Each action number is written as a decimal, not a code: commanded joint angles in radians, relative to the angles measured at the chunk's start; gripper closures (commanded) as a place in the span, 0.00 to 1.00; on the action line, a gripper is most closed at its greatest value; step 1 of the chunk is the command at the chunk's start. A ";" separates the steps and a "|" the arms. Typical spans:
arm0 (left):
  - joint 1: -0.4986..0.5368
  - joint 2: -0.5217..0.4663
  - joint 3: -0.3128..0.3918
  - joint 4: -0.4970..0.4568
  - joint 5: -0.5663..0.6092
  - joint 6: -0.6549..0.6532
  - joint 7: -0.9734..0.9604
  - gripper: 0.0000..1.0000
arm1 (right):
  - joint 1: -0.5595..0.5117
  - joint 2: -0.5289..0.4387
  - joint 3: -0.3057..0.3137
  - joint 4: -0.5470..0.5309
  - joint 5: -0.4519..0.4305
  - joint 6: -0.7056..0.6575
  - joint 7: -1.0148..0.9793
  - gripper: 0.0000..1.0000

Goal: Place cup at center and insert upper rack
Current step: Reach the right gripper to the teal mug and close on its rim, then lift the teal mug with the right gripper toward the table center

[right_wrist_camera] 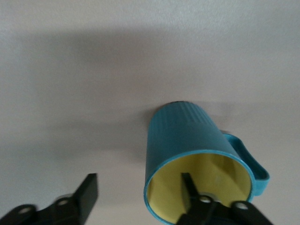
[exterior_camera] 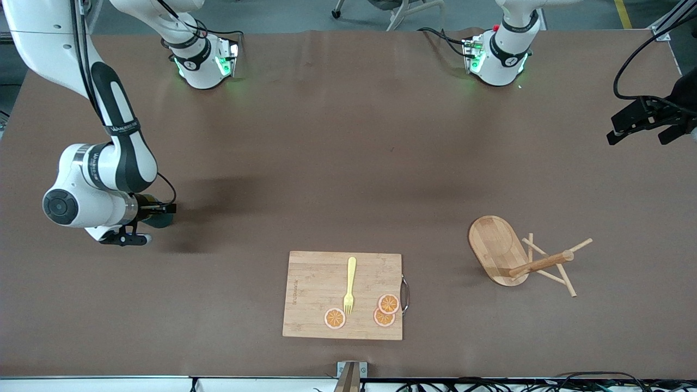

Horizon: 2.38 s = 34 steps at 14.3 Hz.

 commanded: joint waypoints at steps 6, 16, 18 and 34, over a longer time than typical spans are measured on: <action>0.001 -0.001 -0.003 0.008 0.016 -0.011 -0.004 0.00 | -0.009 -0.014 0.002 -0.013 0.016 0.004 0.030 1.00; -0.001 -0.001 -0.003 0.008 0.016 -0.011 -0.007 0.00 | 0.267 -0.008 0.009 0.173 0.030 -0.058 0.024 1.00; -0.001 -0.001 -0.003 0.008 0.016 -0.011 -0.009 0.00 | 0.338 0.017 0.009 0.236 0.085 -0.061 0.027 1.00; -0.002 0.000 -0.003 0.011 0.016 -0.010 -0.010 0.00 | 0.786 0.334 0.005 0.707 0.154 -0.158 0.561 1.00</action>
